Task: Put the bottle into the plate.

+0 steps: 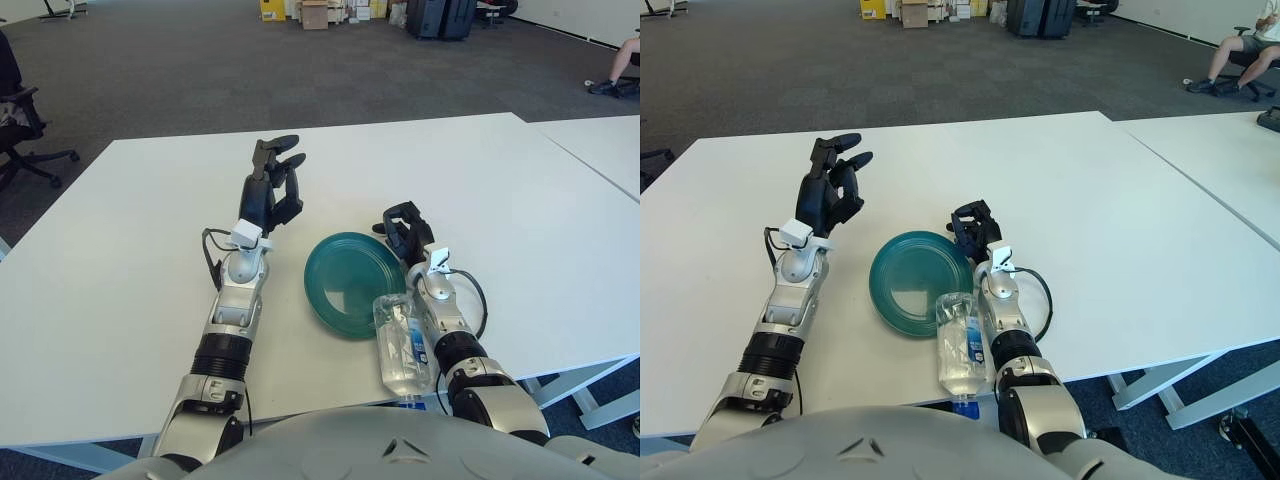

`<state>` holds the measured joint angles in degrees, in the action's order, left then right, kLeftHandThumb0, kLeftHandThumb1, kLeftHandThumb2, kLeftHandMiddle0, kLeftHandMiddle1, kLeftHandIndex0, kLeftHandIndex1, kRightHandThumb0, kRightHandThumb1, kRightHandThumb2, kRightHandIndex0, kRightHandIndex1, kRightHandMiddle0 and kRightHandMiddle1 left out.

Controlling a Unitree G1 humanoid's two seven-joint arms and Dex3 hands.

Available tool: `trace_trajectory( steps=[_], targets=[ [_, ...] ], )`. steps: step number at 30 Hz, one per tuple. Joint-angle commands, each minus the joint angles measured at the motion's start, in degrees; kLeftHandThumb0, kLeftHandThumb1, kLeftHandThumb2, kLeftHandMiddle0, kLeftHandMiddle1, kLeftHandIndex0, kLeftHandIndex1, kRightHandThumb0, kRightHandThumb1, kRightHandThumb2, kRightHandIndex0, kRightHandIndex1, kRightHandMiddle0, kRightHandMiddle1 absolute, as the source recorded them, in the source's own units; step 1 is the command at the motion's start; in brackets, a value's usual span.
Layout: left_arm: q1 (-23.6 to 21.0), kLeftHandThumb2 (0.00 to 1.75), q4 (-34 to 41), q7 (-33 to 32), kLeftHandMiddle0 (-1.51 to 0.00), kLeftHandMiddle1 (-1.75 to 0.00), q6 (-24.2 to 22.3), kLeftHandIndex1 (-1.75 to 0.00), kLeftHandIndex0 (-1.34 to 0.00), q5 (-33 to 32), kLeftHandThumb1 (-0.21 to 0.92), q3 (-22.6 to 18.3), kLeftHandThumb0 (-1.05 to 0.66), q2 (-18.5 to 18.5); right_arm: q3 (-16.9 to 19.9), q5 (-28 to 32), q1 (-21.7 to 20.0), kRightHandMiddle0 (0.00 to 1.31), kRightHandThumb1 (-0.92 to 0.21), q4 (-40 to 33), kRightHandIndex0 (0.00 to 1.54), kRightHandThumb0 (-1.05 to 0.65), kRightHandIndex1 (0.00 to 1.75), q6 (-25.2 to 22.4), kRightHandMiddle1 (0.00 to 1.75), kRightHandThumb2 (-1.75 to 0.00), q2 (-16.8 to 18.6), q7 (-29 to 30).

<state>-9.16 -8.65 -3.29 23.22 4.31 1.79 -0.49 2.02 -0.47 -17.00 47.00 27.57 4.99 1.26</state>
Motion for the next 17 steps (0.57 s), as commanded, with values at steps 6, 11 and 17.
trace_trajectory(
  steps=[6,11,17],
  targets=[
    [0.0,0.73,-1.1,1.6,-0.37,-0.72,7.0,-1.17,-0.13,5.8,0.92,1.8,-0.68,4.7,0.3,0.4,0.9,0.23,-0.92,0.9,0.43,-0.35,1.12,-1.9,1.72,-0.50,0.0,-0.2],
    [-1.5,0.53,-4.4,1.7,-0.33,-0.48,16.6,-1.11,-0.05,13.8,0.92,4.1,-0.66,10.7,0.5,0.6,0.9,0.22,-0.92,1.3,0.43,-0.35,1.12,-1.1,1.72,-0.50,0.2,-0.3],
    [-2.0,0.46,-3.2,0.3,-0.32,-0.36,19.3,-1.11,-0.04,25.8,0.92,7.0,-0.68,15.8,0.7,0.7,0.9,0.22,-0.92,1.8,0.44,-0.35,1.13,-0.1,1.72,-0.49,0.4,-0.5]
  ],
)
